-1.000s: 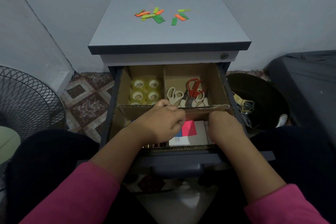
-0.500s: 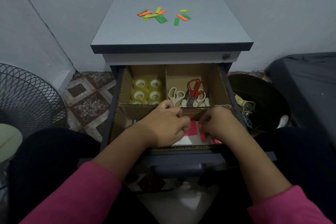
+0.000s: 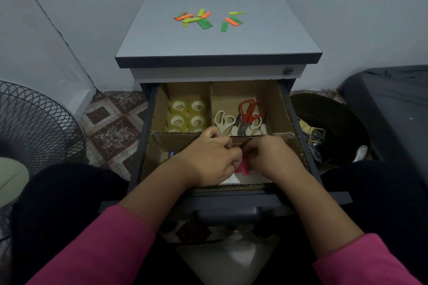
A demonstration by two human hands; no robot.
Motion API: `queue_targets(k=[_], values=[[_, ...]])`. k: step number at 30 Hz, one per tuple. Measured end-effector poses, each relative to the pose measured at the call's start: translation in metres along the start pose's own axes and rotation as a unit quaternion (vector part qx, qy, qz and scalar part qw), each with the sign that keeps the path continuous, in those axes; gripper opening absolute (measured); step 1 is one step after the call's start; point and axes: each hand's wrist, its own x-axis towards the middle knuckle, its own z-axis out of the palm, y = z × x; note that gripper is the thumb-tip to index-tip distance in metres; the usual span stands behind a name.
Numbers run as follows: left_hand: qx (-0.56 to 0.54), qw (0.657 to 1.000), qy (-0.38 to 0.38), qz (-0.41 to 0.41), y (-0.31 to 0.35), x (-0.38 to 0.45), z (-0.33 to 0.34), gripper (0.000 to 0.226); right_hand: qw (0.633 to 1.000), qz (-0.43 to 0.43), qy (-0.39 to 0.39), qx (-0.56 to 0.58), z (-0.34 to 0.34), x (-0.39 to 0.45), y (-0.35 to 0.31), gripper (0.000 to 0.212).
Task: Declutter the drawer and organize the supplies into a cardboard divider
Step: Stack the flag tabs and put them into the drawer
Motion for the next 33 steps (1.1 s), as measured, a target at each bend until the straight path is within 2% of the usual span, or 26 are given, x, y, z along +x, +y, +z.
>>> queue_targets(k=[4, 9, 20, 33], values=[[-0.001, 1.000, -0.005, -0.014, 0.001, 0.000, -0.001, 0.022, 0.999, -0.029, -0.021, -0.033, 0.007, -0.003, 0.005, 0.022], [0.004, 1.000, -0.012, -0.015, 0.003, -0.001, -0.003, 0.021, 0.997, -0.034, 0.000, -0.069, 0.013, 0.003, 0.007, 0.020], [0.000, 1.000, 0.000, -0.012, 0.004, -0.002, -0.004, 0.022, 0.998, -0.041, -0.003, -0.040, 0.008, 0.002, 0.008, 0.022], [0.009, 1.000, 0.007, -0.008, 0.005, -0.002, -0.005, 0.022, 0.997, -0.048, 0.000, -0.064, 0.011, 0.000, 0.005, 0.019]])
